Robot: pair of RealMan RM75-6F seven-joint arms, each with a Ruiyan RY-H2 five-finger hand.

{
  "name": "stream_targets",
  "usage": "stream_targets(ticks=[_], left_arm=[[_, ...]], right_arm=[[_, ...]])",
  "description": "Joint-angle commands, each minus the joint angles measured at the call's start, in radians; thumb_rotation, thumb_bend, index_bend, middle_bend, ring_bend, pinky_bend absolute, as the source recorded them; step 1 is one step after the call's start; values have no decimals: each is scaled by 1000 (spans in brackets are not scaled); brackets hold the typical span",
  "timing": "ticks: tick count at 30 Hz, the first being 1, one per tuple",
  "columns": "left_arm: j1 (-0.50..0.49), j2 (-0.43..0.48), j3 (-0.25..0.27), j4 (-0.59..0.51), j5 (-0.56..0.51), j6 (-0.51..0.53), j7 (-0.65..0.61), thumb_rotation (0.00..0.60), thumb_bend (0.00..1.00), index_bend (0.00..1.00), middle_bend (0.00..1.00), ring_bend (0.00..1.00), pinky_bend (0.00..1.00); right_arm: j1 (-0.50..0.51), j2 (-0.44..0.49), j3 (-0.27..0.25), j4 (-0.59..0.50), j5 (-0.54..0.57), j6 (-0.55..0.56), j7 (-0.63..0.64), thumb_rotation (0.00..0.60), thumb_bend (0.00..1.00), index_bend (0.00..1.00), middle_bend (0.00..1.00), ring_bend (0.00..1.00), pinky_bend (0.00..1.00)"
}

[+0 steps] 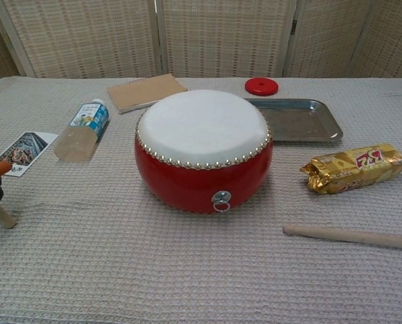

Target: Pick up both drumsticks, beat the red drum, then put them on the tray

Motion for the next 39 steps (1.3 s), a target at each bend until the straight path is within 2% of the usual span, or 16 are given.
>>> stream_targets(ticks=[1,5,8,17,25,32,36,39], left_arm=[[2,-17,6,19,-3,-1,2,600,256,698,805,725,714],[1,-42,11,51,-2,-1,9,600,255,720,840,755,809],[0,-55,17,72,8,6,16,600,256,725,849,763,839],[1,-88,35,116,22,11,19,600,256,733,856,767,845],[-7,-122,31,142,17,7,40,600,256,748,876,789,857],[-21,-153,12,171,-2,-1,86,600,256,828,975,895,990],[-26,-159,3,182,-11,-4,119,600,271,899,1000,976,1000],[-27,-156,0,183,-8,5,128,600,320,963,1000,1000,1000]], right_arm=[[-2,-1,0,1,4,0,0,600,186,68,215,30,176],[-5,-2,0,0,2,5,0,600,186,68,215,30,176],[-6,-2,2,-1,0,9,-2,600,186,68,215,30,176],[-9,-3,3,-4,0,13,-6,600,185,68,215,29,176],[-6,-9,2,3,-1,6,4,600,186,68,215,30,176],[-7,-6,4,2,-3,11,5,600,186,68,215,30,176],[-10,-5,4,1,-4,16,6,600,186,68,215,30,176],[-10,-6,5,3,-2,16,9,600,185,68,215,30,176]])
